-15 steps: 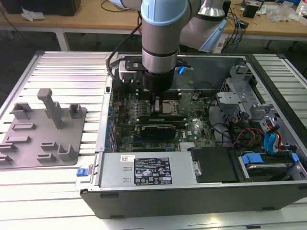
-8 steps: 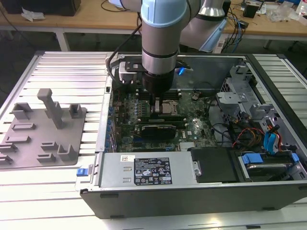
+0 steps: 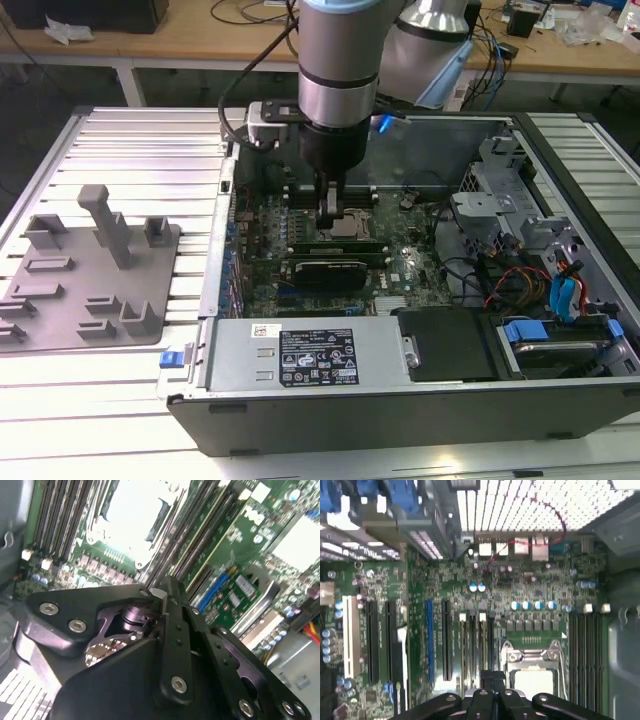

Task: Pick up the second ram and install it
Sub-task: 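Press down the second ram until it locks into place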

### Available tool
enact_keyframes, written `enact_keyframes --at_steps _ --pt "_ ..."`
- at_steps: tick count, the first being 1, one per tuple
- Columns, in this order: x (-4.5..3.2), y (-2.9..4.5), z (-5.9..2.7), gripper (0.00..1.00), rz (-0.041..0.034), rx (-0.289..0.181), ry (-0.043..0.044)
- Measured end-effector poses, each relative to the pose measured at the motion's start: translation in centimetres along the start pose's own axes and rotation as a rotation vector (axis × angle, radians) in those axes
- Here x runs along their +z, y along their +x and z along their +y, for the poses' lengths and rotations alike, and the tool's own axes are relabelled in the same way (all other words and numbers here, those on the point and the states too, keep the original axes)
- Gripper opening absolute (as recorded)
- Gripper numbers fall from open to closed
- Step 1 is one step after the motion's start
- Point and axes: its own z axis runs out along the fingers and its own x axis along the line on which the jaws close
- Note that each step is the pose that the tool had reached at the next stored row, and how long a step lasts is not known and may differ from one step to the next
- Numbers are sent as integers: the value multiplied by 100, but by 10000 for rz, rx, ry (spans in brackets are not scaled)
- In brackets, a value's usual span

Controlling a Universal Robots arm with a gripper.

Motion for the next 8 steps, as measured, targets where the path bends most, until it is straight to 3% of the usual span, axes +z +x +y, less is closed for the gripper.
enact_keyframes --at_steps 3,8 --pt "1 -4 -215 8 0 0 0" --pt "1 -5 -225 8 0 1 0"
